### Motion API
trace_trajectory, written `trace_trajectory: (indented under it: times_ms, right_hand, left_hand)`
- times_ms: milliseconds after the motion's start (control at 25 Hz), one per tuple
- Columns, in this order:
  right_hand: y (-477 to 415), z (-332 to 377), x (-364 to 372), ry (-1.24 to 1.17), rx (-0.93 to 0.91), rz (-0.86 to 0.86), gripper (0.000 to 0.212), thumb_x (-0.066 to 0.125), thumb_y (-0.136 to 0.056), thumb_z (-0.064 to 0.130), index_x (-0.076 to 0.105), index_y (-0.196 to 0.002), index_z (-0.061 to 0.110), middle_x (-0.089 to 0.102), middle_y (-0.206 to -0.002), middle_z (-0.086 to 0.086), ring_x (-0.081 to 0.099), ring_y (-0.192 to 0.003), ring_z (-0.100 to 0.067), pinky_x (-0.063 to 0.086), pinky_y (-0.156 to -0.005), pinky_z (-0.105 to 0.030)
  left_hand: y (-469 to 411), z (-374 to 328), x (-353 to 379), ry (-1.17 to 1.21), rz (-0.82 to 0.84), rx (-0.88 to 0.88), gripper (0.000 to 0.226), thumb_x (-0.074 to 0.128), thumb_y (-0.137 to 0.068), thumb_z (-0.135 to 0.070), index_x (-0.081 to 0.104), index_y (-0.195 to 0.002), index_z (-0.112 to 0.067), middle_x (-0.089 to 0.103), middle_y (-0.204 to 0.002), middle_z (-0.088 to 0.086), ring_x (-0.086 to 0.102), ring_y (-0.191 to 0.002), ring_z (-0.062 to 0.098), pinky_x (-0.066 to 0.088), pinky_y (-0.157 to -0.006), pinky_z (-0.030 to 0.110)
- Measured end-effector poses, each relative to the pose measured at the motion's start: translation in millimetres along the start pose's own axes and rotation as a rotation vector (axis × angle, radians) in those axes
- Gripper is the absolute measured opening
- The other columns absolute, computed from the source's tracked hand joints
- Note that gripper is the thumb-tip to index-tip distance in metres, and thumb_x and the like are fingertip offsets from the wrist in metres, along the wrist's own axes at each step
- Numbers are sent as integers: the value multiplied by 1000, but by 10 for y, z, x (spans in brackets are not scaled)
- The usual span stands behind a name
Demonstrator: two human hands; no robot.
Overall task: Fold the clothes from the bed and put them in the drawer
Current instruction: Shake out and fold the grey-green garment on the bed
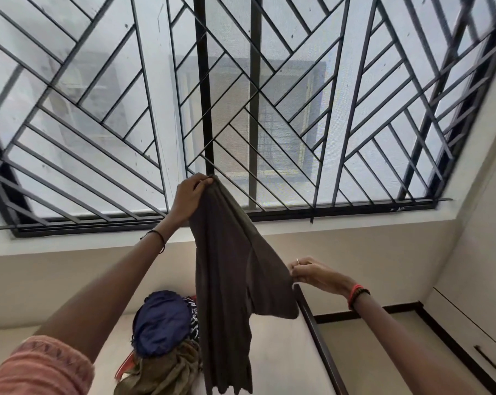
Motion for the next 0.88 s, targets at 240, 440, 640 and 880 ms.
trace_trajectory:
  times_ms: [240,440,640,880]
  right_hand:
    - [-247,-238,358,294,35,-92,20,70,-83,17,51,-76,17,48,-69,2,44,-66,-9,37,-63,-20]
    - [-448,-373,791,121,-38,-282,16,65,-86,8,51,-92,12,48,-56,12,45,-56,-3,42,-59,-19]
    - [-639,-556,1202,227,-102,-411,29,67,-79,29,62,-95,6,63,-78,-3,57,-68,-8,50,-68,-25]
    - [-635,-538,1056,144,-87,-517,12,68,-84,10,63,-82,21,57,-94,2,59,-76,7,47,-76,-18]
  left_hand:
    - [-29,-414,34,119,136,133,11,54,-94,-12,65,-93,-14,65,-84,-15,55,-81,-11,39,-79,12]
    - [-21,-425,-29,252,192,64,11,55,-95,-13,65,-91,-14,61,-78,-15,51,-78,-4,38,-74,13]
    - [18,-342,-66,230,203,-2,15,46,-100,-16,58,-91,-15,55,-81,-2,47,-74,-4,37,-71,13]
    - [97,-295,-127,328,126,-134,24,40,-102,-20,49,-81,-21,46,-77,-4,42,-66,-5,34,-61,10]
Point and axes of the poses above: each hand's wrist, its own y-axis away from the middle knuckle, its own x-axis out of the palm, z = x × y, the point moved 5 cm from there along -y, towards the middle knuckle
